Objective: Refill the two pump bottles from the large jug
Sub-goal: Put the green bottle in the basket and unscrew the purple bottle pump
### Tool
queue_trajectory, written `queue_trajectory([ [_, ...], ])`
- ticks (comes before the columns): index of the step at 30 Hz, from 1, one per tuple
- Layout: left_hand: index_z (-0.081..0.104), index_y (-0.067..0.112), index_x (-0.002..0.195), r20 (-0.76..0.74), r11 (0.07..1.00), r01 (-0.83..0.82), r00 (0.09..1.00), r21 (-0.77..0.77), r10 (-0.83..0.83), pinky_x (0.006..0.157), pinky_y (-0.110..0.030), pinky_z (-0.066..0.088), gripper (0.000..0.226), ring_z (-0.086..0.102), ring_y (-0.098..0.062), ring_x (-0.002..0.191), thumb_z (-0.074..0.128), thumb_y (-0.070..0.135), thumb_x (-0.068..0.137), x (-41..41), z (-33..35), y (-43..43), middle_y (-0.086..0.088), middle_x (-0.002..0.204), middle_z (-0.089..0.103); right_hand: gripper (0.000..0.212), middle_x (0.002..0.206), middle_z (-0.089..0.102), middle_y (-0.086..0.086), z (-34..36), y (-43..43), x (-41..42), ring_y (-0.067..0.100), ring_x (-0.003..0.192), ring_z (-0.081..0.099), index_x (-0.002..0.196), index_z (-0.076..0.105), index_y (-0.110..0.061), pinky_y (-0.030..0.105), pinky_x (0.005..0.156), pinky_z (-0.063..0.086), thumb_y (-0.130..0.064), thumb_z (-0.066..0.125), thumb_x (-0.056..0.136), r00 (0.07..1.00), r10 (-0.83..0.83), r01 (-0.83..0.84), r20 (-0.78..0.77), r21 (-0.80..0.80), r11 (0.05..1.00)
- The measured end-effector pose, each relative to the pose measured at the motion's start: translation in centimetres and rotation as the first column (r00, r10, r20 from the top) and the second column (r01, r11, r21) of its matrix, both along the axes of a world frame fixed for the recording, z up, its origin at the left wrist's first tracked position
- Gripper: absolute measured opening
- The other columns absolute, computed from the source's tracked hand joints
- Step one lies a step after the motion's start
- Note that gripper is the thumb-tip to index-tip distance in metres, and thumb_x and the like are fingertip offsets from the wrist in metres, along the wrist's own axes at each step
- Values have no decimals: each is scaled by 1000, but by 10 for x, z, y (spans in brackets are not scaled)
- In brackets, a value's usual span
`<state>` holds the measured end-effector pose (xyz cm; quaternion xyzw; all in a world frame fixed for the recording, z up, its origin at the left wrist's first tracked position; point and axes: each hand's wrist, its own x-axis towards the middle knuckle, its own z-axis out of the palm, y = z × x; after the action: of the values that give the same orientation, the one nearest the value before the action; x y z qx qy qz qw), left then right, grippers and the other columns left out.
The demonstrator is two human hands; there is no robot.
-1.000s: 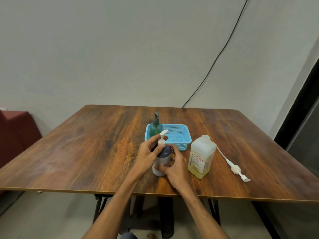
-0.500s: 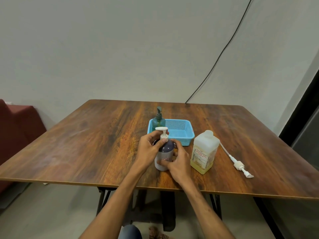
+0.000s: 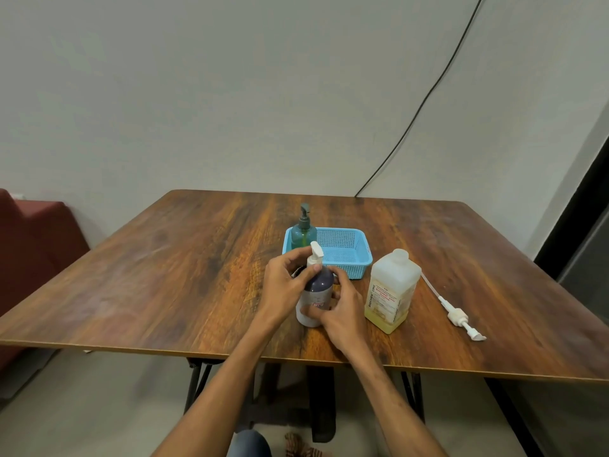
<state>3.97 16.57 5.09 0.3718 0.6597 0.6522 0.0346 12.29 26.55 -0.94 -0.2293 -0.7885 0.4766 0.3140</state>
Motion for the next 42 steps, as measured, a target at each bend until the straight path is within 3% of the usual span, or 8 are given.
queue_trajectory([
  [2,69,8,116,26,999,-40,999,35,39,88,-40,59,31,69,-12,105,73,8,85,1,5,0,0,113,72,85,134,56,-19,0,0,0,13,123,56,132,43,-48,44,95,57,-35,91,63,1000,1,-1,-3,-2,1000],
  [8,71,6,109,22,983,-112,994,147,110,79,-22,58,29,71,-10,98,78,7,80,3,28,-1,-3,105,74,85,136,54,-19,0,1,0,11,126,54,129,43,-47,43,100,54,-30,93,62,1000,-3,3,-4,3,1000],
  [14,72,7,105,36,962,-150,989,229,145,81,-36,60,32,72,-18,91,83,13,75,-3,54,-13,-4,98,75,85,136,55,-20,-1,1,0,9,125,56,127,43,-49,44,97,56,-31,94,61,1000,0,0,7,10,1000],
  [25,69,5,107,50,851,-282,955,443,291,84,-32,58,36,70,-19,94,82,11,75,0,79,-55,-5,98,73,89,138,54,-17,-1,3,1,12,125,55,134,44,-42,45,96,56,-31,93,60,1000,9,-9,18,1,1000],
  [30,68,9,106,-56,859,-387,902,337,428,89,-35,57,32,69,-15,97,80,7,77,-13,46,-66,0,101,72,86,133,53,-22,2,0,3,11,126,55,124,41,-55,44,98,55,-26,94,62,1000,9,-9,4,-1,1000],
  [33,68,14,103,-88,871,-437,881,226,465,85,-39,58,29,68,-13,92,80,7,77,-20,12,-67,4,97,71,86,134,52,-21,4,-2,3,12,127,55,126,41,-50,43,99,54,-22,93,64,1000,13,-13,-3,-2,1000],
  [42,65,23,105,-150,853,-522,842,13,517,82,-26,56,27,62,-3,92,76,14,82,-28,-59,-73,10,99,66,87,143,53,-8,8,-3,5,14,129,52,138,45,-31,42,103,52,-18,92,66,1000,25,-25,0,-1,1000],
])
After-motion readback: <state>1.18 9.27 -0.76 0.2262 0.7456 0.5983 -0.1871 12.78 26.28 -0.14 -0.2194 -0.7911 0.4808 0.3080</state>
